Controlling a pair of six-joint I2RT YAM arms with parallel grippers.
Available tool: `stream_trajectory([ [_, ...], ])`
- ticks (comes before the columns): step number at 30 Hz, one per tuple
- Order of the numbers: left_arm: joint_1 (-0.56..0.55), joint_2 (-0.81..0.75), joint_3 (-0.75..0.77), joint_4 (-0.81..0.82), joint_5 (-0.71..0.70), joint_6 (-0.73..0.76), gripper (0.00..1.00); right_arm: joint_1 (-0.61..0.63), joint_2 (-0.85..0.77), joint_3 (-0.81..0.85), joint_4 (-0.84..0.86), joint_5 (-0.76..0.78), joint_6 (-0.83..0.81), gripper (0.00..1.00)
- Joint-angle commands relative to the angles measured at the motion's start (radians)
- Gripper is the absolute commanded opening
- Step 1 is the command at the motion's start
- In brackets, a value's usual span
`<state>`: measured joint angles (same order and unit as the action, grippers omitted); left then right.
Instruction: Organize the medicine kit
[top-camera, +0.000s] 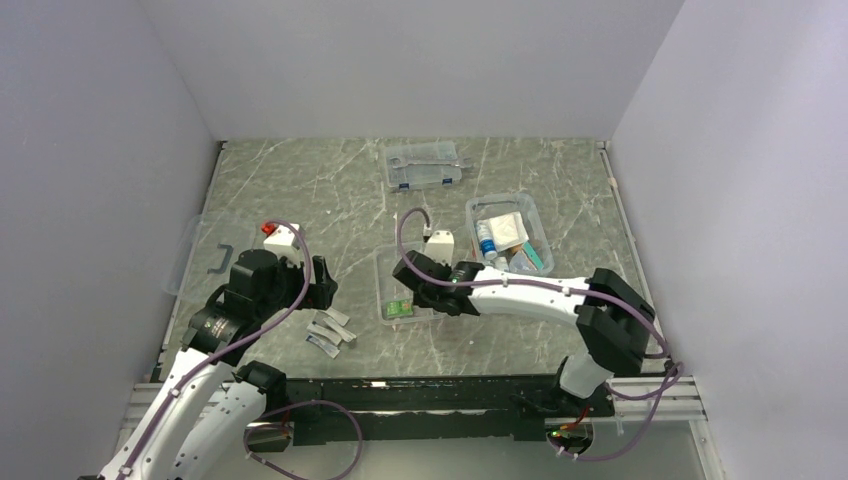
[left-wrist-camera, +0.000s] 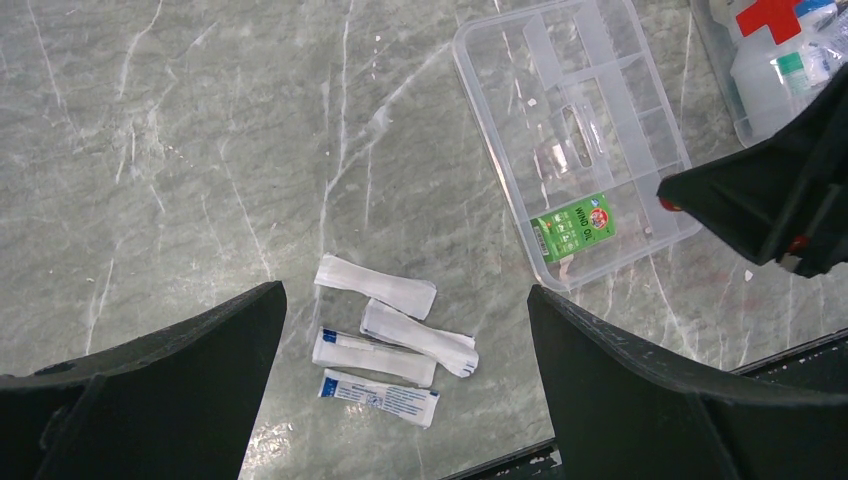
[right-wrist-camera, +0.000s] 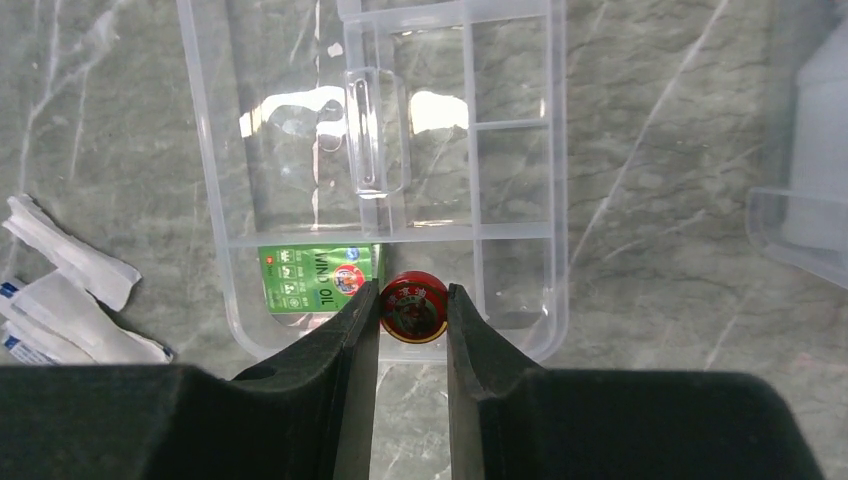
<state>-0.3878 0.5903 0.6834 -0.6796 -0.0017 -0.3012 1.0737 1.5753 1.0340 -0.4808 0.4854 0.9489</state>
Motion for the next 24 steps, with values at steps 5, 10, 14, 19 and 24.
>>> stream_trajectory([
  [5,-0.005,-0.01,0.034,0.008,-0.007,0.003,0.99,0.023,0.092,0.05,0.054,-0.04,-0.012,0.1],
  [10,-0.004,-0.008,0.034,0.009,-0.007,0.004,0.99,0.029,0.126,0.05,0.055,-0.048,-0.009,0.1],
  [14,-0.005,-0.006,0.036,0.009,-0.007,0.005,0.99,0.035,0.144,0.048,0.031,-0.03,0.01,0.1],
  [19,-0.005,-0.004,0.034,0.01,-0.008,0.004,0.99,0.038,0.14,0.03,0.026,-0.02,0.027,0.1],
  [24,-0.005,-0.004,0.035,0.009,-0.007,0.005,0.99,0.038,0.14,0.028,0.012,-0.01,0.038,0.13],
])
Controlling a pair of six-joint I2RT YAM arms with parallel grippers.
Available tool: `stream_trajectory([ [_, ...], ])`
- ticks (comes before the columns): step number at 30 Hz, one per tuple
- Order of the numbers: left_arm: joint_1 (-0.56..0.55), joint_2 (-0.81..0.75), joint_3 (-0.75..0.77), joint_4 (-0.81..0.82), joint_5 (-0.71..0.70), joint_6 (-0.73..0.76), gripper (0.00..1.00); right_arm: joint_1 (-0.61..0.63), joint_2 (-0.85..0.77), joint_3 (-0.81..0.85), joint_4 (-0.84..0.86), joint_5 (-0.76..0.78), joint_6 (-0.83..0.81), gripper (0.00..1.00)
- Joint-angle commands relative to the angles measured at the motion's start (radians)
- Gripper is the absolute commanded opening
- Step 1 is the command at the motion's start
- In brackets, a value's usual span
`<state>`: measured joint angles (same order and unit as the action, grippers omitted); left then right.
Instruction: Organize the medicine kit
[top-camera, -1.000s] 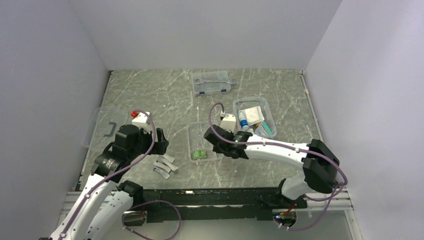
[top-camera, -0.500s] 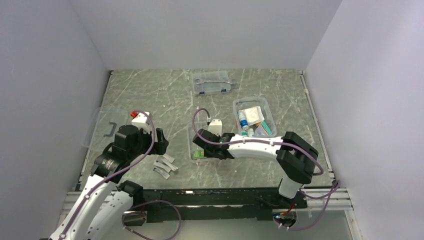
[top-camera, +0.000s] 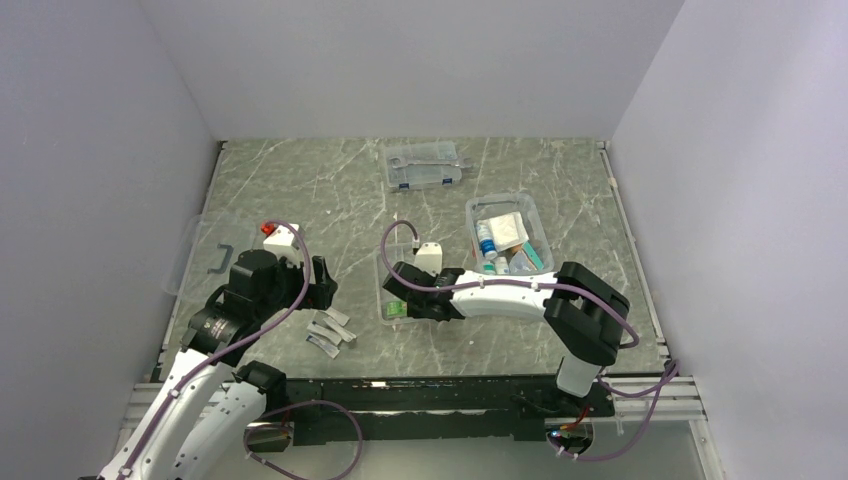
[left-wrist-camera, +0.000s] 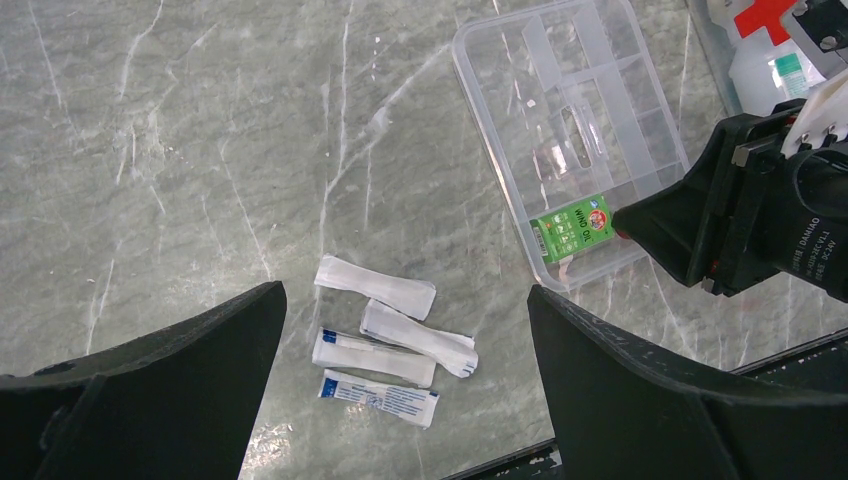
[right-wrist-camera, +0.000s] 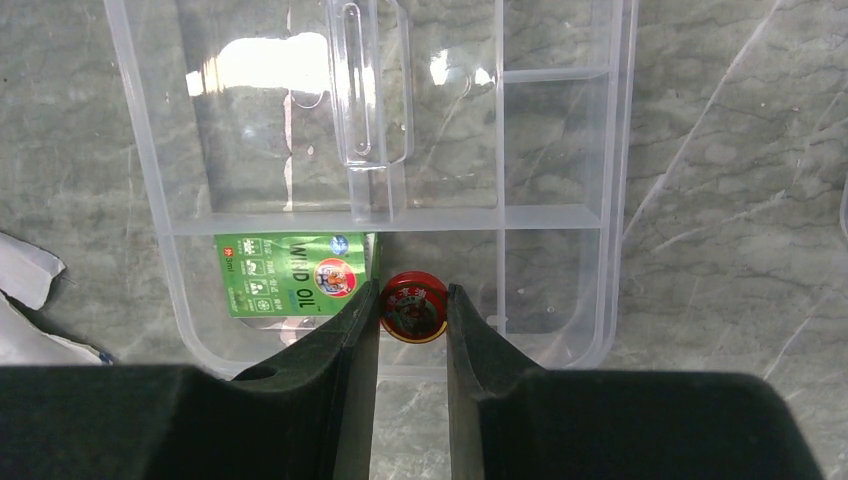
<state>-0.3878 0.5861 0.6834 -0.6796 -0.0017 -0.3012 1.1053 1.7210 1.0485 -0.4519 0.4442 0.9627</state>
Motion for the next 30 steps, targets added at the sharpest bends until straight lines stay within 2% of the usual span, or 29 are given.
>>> stream_trajectory([
  [1,-0.005,0.0,0.035,0.009,-0.007,0.005,0.99,0.008,-0.008,0.012,-0.02,0.036,0.027,0.13],
  [11,-0.005,0.004,0.036,0.009,-0.008,0.004,0.99,0.008,-0.026,0.004,-0.031,0.06,0.035,0.14],
  [20,-0.005,0.005,0.034,0.009,-0.007,0.004,0.99,0.01,-0.017,0.01,-0.033,0.065,0.038,0.28],
  [27,-0.005,0.008,0.035,0.008,-0.008,0.002,0.99,0.01,-0.022,0.049,-0.056,0.091,0.014,0.48],
  [30,-0.005,0.007,0.034,0.008,-0.007,0.002,0.99,0.01,-0.024,0.058,-0.062,0.094,0.007,0.5],
])
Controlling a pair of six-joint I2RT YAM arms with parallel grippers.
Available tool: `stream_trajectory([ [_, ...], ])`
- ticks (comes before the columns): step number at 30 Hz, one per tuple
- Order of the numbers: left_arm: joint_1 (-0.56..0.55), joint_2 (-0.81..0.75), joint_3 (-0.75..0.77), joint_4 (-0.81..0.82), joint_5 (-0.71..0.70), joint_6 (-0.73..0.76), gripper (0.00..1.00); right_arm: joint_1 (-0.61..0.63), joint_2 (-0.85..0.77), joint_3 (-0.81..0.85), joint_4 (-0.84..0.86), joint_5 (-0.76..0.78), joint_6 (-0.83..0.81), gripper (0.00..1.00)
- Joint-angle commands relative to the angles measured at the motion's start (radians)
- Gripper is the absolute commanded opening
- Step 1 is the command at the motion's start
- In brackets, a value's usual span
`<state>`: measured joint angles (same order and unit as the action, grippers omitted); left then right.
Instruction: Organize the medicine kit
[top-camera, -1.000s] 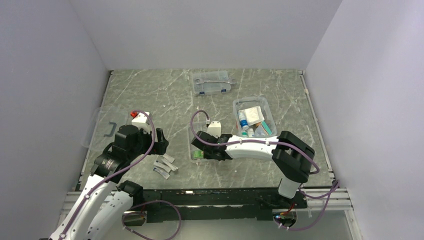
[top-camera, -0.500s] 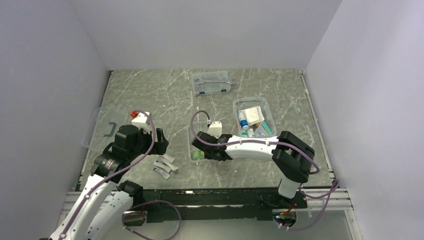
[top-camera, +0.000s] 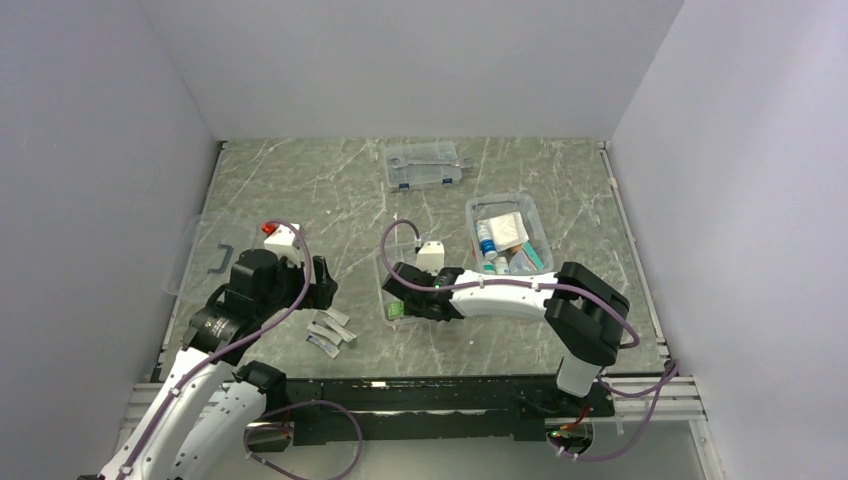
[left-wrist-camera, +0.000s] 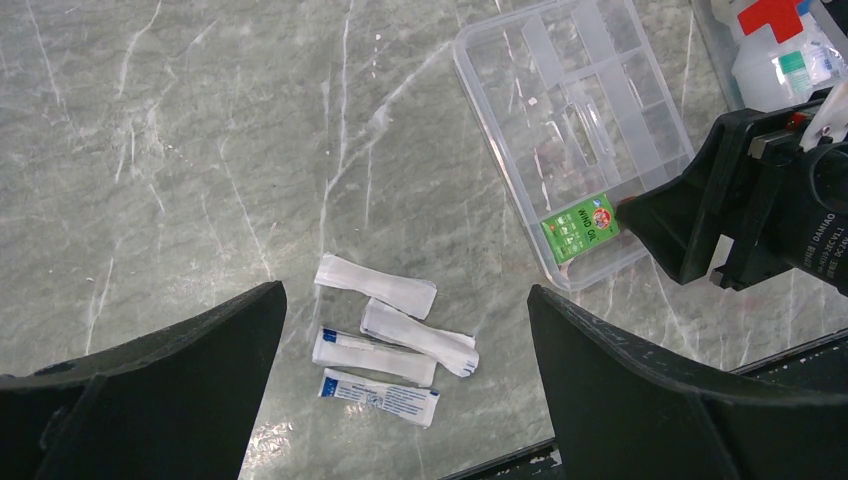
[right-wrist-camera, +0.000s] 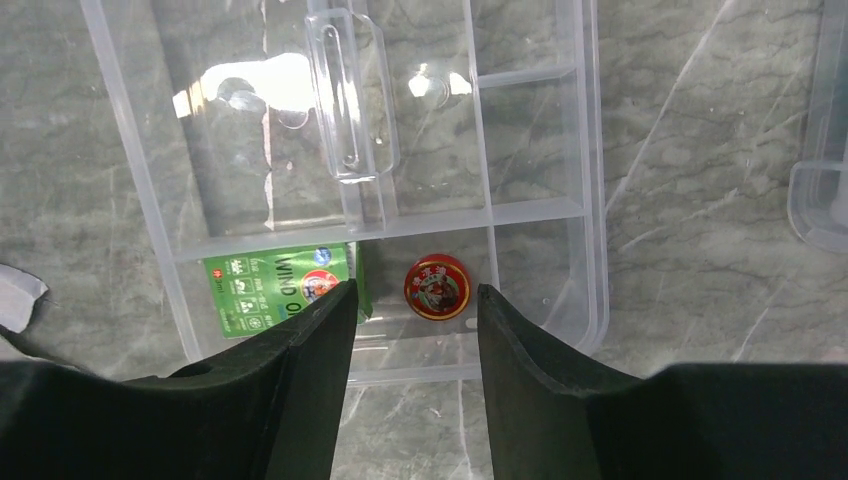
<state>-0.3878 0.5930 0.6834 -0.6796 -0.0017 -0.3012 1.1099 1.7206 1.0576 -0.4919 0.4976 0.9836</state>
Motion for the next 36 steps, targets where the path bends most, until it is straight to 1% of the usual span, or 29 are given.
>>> stream_trajectory([
  [1,-0.005,0.0,0.033,0.007,-0.008,0.002,0.99,0.005,-0.026,0.052,-0.021,0.039,-0.016,0.5],
  [7,-0.003,0.004,0.035,0.008,-0.007,0.002,0.99,0.008,-0.073,0.077,0.011,0.038,-0.072,0.5],
  [12,-0.005,-0.004,0.038,-0.001,-0.023,-0.004,0.99,0.014,-0.124,0.105,0.087,-0.01,-0.201,0.52],
  [17,-0.004,-0.033,0.043,-0.021,-0.112,-0.034,0.99,0.021,-0.149,0.098,0.187,-0.099,-0.347,0.61],
  [20,-0.005,-0.051,0.044,-0.032,-0.161,-0.053,0.99,0.02,-0.157,0.091,0.255,-0.187,-0.43,0.66],
  [23,-0.004,-0.063,0.047,-0.049,-0.234,-0.079,0.99,0.021,-0.146,0.103,0.305,-0.311,-0.511,0.73],
  [27,-0.003,-0.083,0.063,-0.092,-0.322,-0.117,0.99,0.03,-0.109,0.132,0.348,-0.451,-0.596,0.87],
  [29,-0.004,-0.109,0.07,-0.108,-0.373,-0.136,0.99,0.037,-0.082,0.142,0.375,-0.515,-0.637,0.99],
  [32,-0.003,-0.173,0.061,-0.108,-0.412,-0.146,0.99,0.042,-0.039,0.161,0.403,-0.579,-0.689,1.0],
  [36,-0.004,-0.23,0.067,-0.128,-0.465,-0.167,0.99,0.049,0.001,0.161,0.483,-0.622,-0.772,1.0],
])
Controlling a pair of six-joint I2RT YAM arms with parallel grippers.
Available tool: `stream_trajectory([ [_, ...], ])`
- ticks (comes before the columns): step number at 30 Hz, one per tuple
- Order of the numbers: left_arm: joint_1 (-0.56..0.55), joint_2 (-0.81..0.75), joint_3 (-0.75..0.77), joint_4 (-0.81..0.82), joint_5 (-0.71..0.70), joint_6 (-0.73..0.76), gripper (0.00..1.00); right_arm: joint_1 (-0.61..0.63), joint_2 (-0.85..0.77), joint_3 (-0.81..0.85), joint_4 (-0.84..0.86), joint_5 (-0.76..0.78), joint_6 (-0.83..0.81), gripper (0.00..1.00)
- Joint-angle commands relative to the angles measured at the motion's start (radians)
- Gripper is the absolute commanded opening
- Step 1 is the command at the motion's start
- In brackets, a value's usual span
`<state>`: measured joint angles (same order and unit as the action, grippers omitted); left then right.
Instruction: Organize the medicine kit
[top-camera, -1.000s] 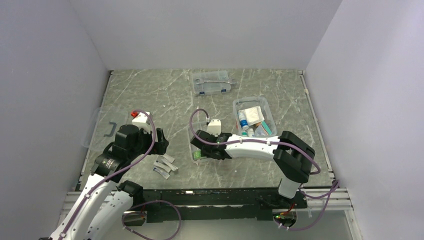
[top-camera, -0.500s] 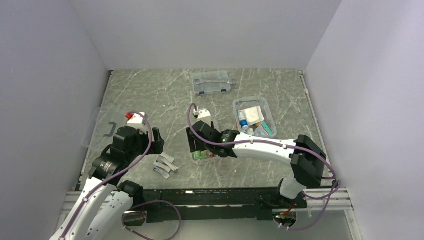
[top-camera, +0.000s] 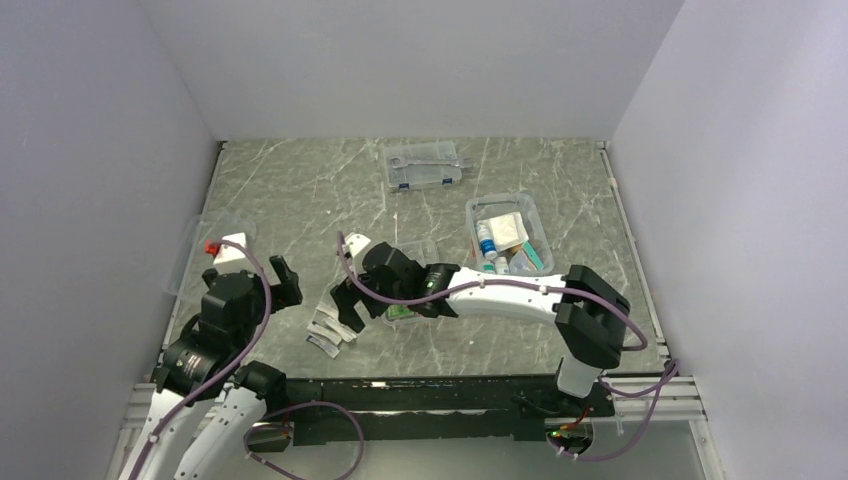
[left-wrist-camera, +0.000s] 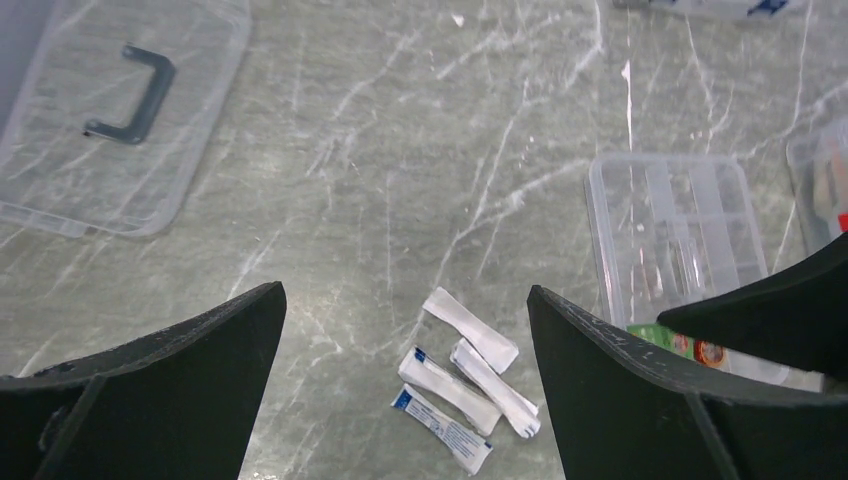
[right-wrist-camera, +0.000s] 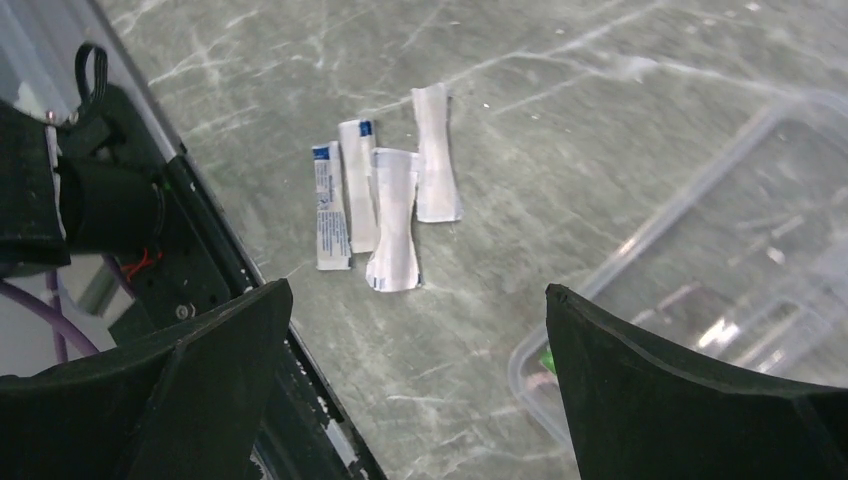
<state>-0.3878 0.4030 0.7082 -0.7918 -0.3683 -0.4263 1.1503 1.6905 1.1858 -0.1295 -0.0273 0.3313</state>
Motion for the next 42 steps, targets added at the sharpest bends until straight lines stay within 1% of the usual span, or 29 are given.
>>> stream_trajectory([
  [1,-0.003,-0.046,0.046,-0.023,-0.105,-0.046,0.99,0.008,0.041,0.034,0.124,-0.1,-0.138,1.0],
  [6,-0.003,-0.047,0.075,-0.077,-0.122,-0.053,0.99,0.009,0.104,0.057,0.193,-0.118,-0.21,1.0],
  [9,-0.004,-0.059,0.072,-0.086,-0.127,-0.054,0.99,0.009,0.156,0.088,0.21,-0.134,-0.211,1.0],
  [14,-0.004,-0.083,0.053,-0.068,-0.116,-0.052,0.99,0.01,0.236,0.136,0.22,-0.118,-0.193,1.0],
  [21,-0.004,-0.097,0.048,-0.062,-0.115,-0.049,0.99,0.009,0.317,0.188,0.195,-0.088,-0.176,1.0],
  [29,-0.005,-0.099,0.043,-0.055,-0.105,-0.041,0.99,0.021,0.381,0.238,0.143,-0.12,-0.168,1.0],
  [42,-0.003,-0.117,0.045,-0.058,-0.114,-0.047,0.99,0.043,0.436,0.245,0.134,-0.127,-0.164,1.0],
])
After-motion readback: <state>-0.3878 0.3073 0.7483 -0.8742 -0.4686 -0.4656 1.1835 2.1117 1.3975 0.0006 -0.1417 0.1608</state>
